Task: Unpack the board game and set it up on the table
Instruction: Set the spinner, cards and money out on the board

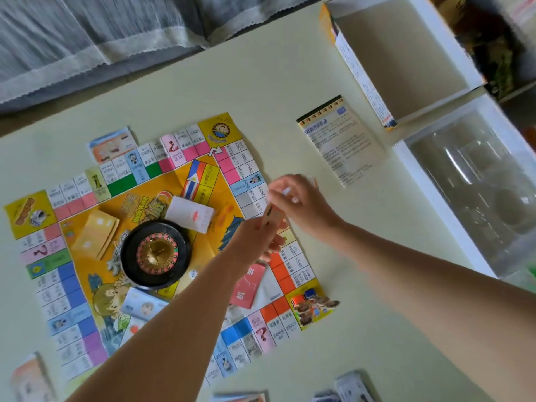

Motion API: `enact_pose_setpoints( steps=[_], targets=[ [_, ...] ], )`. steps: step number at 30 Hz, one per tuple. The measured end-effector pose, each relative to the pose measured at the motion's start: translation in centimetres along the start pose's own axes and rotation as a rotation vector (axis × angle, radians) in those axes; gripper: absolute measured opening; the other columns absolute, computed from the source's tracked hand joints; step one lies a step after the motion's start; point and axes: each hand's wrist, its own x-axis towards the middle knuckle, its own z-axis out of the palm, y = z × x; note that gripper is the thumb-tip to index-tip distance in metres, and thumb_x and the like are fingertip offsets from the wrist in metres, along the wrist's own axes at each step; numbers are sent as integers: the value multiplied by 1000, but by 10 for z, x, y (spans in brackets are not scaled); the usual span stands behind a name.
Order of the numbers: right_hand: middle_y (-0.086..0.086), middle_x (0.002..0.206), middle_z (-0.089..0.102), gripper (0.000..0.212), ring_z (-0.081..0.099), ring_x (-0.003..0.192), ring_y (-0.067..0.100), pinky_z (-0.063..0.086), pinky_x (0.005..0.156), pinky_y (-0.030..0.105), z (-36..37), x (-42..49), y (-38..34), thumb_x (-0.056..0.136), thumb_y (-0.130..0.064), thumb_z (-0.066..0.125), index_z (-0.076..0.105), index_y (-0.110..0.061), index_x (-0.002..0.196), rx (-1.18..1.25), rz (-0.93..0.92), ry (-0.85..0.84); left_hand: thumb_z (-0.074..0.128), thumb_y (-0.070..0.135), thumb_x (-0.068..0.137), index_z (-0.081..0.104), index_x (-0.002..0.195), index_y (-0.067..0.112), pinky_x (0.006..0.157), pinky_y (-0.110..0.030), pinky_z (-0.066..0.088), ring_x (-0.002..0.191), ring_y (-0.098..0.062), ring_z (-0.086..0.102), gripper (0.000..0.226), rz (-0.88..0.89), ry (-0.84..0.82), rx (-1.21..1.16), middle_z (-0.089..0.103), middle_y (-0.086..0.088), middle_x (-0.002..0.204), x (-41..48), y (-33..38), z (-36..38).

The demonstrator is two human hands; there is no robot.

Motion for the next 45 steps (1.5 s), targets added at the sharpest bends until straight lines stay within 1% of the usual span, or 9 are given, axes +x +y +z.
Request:
enact_pose_setpoints(
  steps=[2,6,12,16,20,27,35,39,45],
  targets=[
    [4,84,65,25,59,73,10,47,68,29,22,-14,-13,92,-31,58,65,-7,91,-26,-3,-130,50,14,97,64,97,5,56,-25,53,63,-15,61,16,4,11,90,67,-10,78,-8,-11,-4],
    [-5,68,58,16,54,63,9,43,58,25,60,-35,-20,92,-24,57,58,-12,82,-21,19,-42,53,9,96,62,97,0,53,-20,51,58,-13,60,12,41,130,110,67,-13,77,-31,-36,-20],
    [-8,75,55,20,54,60,0,38,49,10,114,-80,-34,96,-31,53,55,-12,94,149,47,-185,67,10,84,66,78,8,52,-26,45,49,-16,55,6,-20,331,65,66,-9,60,-76,-95,-68],
    [-3,87,59,10,54,75,3,43,63,11,143,-102,-27,90,-14,62,63,-8,98,9,5,-248,69,9,82,64,70,26,54,-27,46,47,-16,57,21,-81,339,166,62,-1,52,-96,-132,-102],
    [-4,78,61,14,58,68,6,49,62,14,168,-115,-33,82,-4,70,59,-10,87,124,126,-340,71,11,80,70,87,16,64,-37,53,61,-23,60,9,-92,381,205,66,-6,68,-111,-158,-129],
    [13,73,66,14,62,59,16,52,54,20,213,-106,-61,79,10,68,60,-1,82,583,436,-229,68,12,81,51,113,16,77,-49,56,84,-31,67,36,-132,706,31,68,-6,94,-121,-188,-153],
    [4,77,68,16,67,70,20,55,65,34,252,-95,-49,76,-9,78,62,-14,77,145,263,-42,60,9,90,57,117,6,84,-47,57,69,-23,63,27,-244,600,-358,63,-5,82,-110,-201,-148],
    [4,90,61,19,52,69,8,45,62,22,252,-99,-44,77,-16,77,65,-11,91,-132,82,48,58,7,90,58,113,9,85,-45,57,72,-22,63,24,-243,602,-465,64,-6,78,-105,-200,-144],
    [4,108,53,30,58,91,17,52,73,31,254,-97,-44,83,-29,71,64,-12,107,-291,-22,-96,58,3,89,64,92,11,80,-37,57,74,-22,62,11,-213,577,-550,67,-11,84,-105,-195,-143]
  ],
)
